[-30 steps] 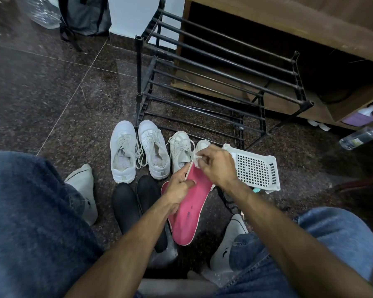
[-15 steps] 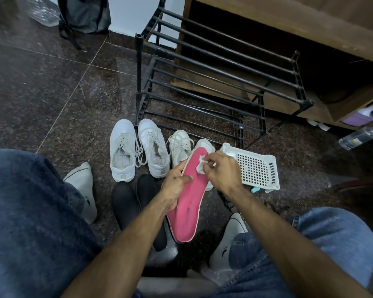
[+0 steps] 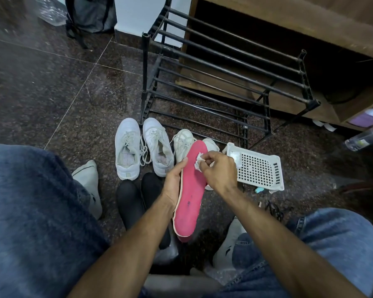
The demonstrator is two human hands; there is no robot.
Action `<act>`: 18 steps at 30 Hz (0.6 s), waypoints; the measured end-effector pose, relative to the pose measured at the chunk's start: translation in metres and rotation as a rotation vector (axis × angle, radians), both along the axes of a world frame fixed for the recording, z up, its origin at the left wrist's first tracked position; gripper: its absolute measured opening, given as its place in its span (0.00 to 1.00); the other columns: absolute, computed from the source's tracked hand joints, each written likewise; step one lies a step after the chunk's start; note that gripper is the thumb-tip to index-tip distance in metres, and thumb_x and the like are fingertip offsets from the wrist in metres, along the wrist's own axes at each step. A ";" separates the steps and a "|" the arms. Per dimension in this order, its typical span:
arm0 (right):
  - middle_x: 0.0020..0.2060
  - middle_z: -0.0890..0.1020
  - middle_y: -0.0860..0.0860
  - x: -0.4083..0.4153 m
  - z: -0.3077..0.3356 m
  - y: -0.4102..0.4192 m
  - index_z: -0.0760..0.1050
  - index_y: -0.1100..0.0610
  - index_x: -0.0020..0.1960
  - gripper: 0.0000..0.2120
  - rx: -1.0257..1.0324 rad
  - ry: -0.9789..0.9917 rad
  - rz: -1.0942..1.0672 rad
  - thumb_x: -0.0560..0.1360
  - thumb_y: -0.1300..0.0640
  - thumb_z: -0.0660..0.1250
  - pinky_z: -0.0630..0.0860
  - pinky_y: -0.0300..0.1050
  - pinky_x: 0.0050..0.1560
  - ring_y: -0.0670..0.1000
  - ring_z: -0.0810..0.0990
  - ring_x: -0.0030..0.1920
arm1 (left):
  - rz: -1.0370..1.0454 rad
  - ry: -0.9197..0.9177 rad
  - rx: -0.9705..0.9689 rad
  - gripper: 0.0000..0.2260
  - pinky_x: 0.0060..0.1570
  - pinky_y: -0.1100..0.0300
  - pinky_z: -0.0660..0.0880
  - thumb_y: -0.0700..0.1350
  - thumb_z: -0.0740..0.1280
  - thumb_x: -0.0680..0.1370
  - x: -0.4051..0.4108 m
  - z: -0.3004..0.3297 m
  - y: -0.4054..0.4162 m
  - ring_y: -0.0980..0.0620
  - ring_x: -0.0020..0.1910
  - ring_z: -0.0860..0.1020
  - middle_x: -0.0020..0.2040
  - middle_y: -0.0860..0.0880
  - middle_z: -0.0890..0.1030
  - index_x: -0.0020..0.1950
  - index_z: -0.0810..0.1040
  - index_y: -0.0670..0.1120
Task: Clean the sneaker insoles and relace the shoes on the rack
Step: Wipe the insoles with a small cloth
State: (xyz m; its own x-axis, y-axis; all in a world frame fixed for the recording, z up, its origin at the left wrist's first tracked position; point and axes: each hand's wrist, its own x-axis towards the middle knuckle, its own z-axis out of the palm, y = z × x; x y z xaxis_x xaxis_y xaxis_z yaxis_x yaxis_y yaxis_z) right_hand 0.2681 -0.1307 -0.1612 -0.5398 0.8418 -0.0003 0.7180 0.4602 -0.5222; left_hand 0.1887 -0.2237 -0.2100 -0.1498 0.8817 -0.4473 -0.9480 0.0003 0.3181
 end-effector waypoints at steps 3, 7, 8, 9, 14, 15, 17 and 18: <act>0.45 0.85 0.47 -0.008 0.002 -0.003 0.82 0.50 0.54 0.10 0.005 -0.061 0.036 0.74 0.53 0.68 0.79 0.48 0.49 0.52 0.82 0.46 | 0.024 -0.044 0.006 0.17 0.36 0.59 0.79 0.53 0.61 0.79 -0.004 0.002 -0.001 0.49 0.35 0.82 0.39 0.45 0.84 0.53 0.81 0.41; 0.50 0.84 0.49 -0.002 0.009 -0.018 0.80 0.54 0.59 0.14 -0.092 -0.161 0.373 0.74 0.59 0.68 0.79 0.50 0.54 0.49 0.81 0.47 | 0.040 -0.109 0.015 0.20 0.43 0.56 0.81 0.55 0.60 0.79 -0.014 -0.001 -0.001 0.47 0.42 0.83 0.45 0.43 0.84 0.57 0.79 0.40; 0.50 0.83 0.49 0.003 0.012 -0.025 0.80 0.55 0.59 0.14 -0.129 -0.169 0.455 0.74 0.59 0.69 0.79 0.51 0.54 0.49 0.81 0.46 | 0.047 -0.115 0.019 0.23 0.47 0.54 0.81 0.56 0.60 0.79 -0.016 -0.003 -0.001 0.46 0.45 0.83 0.49 0.41 0.84 0.59 0.79 0.39; 0.49 0.82 0.48 0.009 0.014 -0.032 0.80 0.55 0.59 0.13 -0.140 -0.189 0.520 0.74 0.59 0.69 0.79 0.51 0.53 0.49 0.80 0.46 | 0.050 -0.120 0.020 0.25 0.50 0.53 0.80 0.58 0.59 0.78 -0.017 -0.005 -0.001 0.45 0.47 0.82 0.52 0.40 0.83 0.59 0.80 0.37; 0.55 0.81 0.48 0.002 0.021 -0.028 0.79 0.53 0.60 0.13 0.087 -0.231 0.515 0.76 0.55 0.66 0.77 0.47 0.54 0.52 0.80 0.50 | 0.089 -0.058 -0.009 0.23 0.46 0.53 0.81 0.56 0.59 0.79 -0.012 -0.002 0.004 0.45 0.44 0.83 0.48 0.41 0.83 0.55 0.81 0.38; 0.56 0.82 0.48 -0.004 0.021 -0.021 0.79 0.52 0.60 0.12 0.109 -0.218 0.436 0.77 0.54 0.66 0.76 0.46 0.53 0.52 0.81 0.50 | 0.080 -0.047 -0.004 0.21 0.45 0.54 0.81 0.55 0.59 0.79 -0.010 -0.001 0.005 0.46 0.43 0.83 0.46 0.42 0.84 0.55 0.81 0.39; 0.53 0.83 0.49 -0.015 0.021 -0.011 0.80 0.52 0.58 0.12 0.073 -0.167 0.276 0.76 0.54 0.68 0.76 0.45 0.52 0.51 0.81 0.50 | 0.068 -0.043 -0.010 0.20 0.41 0.56 0.81 0.53 0.58 0.80 -0.007 -0.002 0.005 0.47 0.40 0.83 0.42 0.42 0.84 0.50 0.83 0.40; 0.52 0.83 0.49 -0.018 0.019 -0.012 0.81 0.51 0.58 0.11 0.053 -0.150 0.249 0.75 0.54 0.68 0.77 0.45 0.53 0.51 0.81 0.49 | 0.070 -0.043 -0.012 0.21 0.40 0.56 0.81 0.53 0.57 0.80 -0.009 -0.001 0.004 0.47 0.40 0.83 0.42 0.42 0.84 0.49 0.84 0.40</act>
State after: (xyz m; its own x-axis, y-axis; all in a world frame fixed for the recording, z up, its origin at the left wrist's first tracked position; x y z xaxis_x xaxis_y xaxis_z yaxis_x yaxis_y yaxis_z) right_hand 0.2498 -0.1430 -0.1421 -0.7269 0.6845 -0.0554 0.6471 0.6558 -0.3888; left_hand 0.1800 -0.2196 -0.2108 -0.1908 0.8646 -0.4649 -0.9588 -0.0626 0.2772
